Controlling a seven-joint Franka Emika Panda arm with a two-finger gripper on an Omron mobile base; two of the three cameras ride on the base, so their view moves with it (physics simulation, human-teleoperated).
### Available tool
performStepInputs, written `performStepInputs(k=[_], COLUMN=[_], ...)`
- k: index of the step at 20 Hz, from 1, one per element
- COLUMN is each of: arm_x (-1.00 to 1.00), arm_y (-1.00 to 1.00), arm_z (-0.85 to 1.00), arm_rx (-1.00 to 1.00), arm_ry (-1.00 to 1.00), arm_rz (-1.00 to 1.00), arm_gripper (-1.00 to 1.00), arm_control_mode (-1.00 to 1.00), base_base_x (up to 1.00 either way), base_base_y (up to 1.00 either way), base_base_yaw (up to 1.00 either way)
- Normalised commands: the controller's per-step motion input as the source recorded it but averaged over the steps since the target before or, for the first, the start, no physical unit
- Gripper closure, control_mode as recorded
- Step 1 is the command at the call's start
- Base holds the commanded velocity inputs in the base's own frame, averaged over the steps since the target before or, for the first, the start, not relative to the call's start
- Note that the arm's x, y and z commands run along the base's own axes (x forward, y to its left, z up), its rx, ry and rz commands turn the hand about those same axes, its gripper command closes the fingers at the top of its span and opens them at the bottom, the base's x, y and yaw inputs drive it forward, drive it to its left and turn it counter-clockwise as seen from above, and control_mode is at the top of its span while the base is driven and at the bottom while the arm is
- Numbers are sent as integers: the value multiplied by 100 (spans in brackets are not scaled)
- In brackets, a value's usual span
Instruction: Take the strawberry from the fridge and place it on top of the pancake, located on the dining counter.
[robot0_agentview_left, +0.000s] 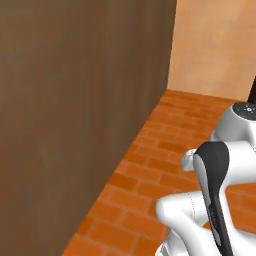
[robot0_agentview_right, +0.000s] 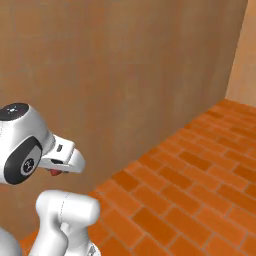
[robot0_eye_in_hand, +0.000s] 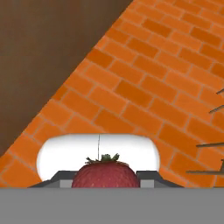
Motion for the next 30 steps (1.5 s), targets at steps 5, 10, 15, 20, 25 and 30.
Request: performStepInputs(k=[5,10,15,20,25,30], arm_x=[0,0,0,0,0,0], arm_y=[0,0,0,0,0,0], arm_z=[0,0,0,0,0,0], arm_rx=[0,0,0,0,0,0], arm_ry=[0,0,0,0,0,0], arm_rz=[0,0,0,0,0,0], arm_gripper=[100,100,100,100,100,100], arm_control_mode=[100,100,100,100,100,100], base_base_x=[54,61,65,84,81,83], base_base_y=[-52,-32,-6,33,44,42], base_base_yaw=[-71,-72,-74,-76,-81,-79])
